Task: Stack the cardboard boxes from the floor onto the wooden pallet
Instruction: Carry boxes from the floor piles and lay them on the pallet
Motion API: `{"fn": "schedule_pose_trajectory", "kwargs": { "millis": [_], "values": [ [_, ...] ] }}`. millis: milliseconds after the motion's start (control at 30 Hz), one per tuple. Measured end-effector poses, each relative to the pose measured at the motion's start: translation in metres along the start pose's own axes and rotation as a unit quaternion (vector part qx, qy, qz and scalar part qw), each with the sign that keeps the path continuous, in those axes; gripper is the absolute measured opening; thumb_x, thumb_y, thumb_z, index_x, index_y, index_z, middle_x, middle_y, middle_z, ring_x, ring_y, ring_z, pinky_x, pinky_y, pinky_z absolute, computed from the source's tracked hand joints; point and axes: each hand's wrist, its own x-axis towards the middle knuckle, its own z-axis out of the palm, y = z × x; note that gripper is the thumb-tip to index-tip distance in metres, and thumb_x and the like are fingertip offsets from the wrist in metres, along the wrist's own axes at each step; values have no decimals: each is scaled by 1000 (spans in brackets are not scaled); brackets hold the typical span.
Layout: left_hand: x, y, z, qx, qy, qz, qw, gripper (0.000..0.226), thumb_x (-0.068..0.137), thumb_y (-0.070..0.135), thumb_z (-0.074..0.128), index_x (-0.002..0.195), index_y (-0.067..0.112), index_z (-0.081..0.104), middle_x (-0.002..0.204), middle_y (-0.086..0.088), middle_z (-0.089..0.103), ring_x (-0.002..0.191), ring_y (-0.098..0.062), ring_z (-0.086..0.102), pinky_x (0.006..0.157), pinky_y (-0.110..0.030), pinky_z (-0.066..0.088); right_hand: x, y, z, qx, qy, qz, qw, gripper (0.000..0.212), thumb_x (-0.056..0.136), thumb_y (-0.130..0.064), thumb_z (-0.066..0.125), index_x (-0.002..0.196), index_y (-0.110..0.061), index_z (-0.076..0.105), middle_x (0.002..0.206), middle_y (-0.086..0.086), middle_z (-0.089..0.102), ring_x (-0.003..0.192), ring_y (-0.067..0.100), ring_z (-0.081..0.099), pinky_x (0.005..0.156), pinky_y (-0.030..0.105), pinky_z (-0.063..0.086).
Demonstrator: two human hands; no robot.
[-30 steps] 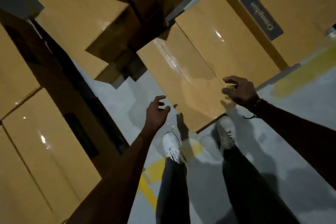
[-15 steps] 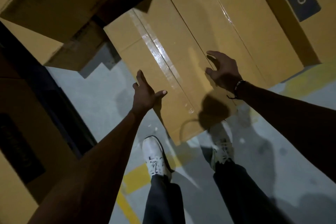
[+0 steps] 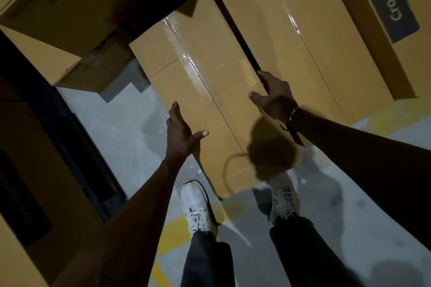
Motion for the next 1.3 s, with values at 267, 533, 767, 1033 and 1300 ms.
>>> {"fn": "schedule_pose_trajectory", "kwargs": {
  "millis": [267,533,767,1033,1300],
  "values": [
    [0,-11,-11,-38,-5,-25,999,136,66,36,99,164,9,8,169,-12,27,152,-34,33,120,-52,38,4,-4,14,5,-63,34,997,80,97,-45,67,162,-25,26,163,7,37,148,31,36,118,39,33],
    [-48,6,-33,-71,2,-35,997,122,76,37,93,164,13,11,168,-7,29,150,-28,36,118,-46,40,-39,-13,4,15,-80,55,995,77,96,-45,67,161,-31,29,157,4,47,142,31,45,115,41,37],
    [-138,82,-76,-102,7,-27,994,115,80,45,89,164,17,15,169,-4,28,152,-25,33,120,-49,39,-140,-55,-75,28,-85,12,996,73,95,-49,68,156,-25,38,147,2,58,132,26,55,104,32,44],
    [-265,189,-147,-139,75,-29,987,110,83,43,87,164,18,18,168,-2,30,151,-24,35,113,-33,36,-266,-149,-175,-1,-90,-33,995,73,98,-42,65,160,-26,30,154,1,50,139,27,48,110,40,41],
    [-421,272,-226,-216,232,-60,947,113,84,50,84,165,30,8,171,5,23,153,-20,34,118,-45,41,-375,-259,-245,-43,-135,-162,977,75,95,-49,67,159,-27,34,151,-2,53,128,17,55,105,32,43]
  ]
}}
